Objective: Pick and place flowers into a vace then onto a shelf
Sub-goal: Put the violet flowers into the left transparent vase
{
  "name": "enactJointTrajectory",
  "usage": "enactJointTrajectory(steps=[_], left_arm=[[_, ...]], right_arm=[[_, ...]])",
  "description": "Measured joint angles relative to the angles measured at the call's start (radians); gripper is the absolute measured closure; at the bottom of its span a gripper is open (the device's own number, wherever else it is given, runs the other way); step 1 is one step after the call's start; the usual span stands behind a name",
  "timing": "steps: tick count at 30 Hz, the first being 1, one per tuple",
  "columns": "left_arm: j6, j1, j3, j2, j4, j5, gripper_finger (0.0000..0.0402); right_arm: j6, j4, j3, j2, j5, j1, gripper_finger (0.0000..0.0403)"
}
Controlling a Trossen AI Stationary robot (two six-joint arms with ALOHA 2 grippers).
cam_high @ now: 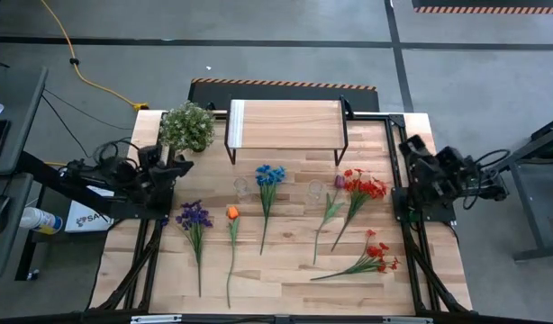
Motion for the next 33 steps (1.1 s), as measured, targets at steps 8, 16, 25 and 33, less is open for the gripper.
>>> enactJointTrajectory(steps=[8, 16, 25, 33], left_arm=[[0.039, 0.0, 0.344, 0.158, -0.332, 0.105, 0.0124], [-0.09, 0.0, 0.791, 0.505, -0.845, 0.208, 0.0124], [-0.417, -0.041, 1.134, 0.869, -1.474, 0.351, 0.0124], [-0.715, -0.275, 1.179, 1.03, -1.577, 0.272, 0.0124]], right_arm=[[-0.142, 0.001, 0.157, 0.078, -0.165, 0.0, 0.0308], [-0.148, -0.114, 0.371, 0.235, -0.3, 0.0, 0.0308], [-0.148, -0.425, 0.671, 0.441, -0.29, 0.0, 0.0308], [-0.161, -0.687, 0.902, 0.58, -0.289, 0.0, 0.0308]])
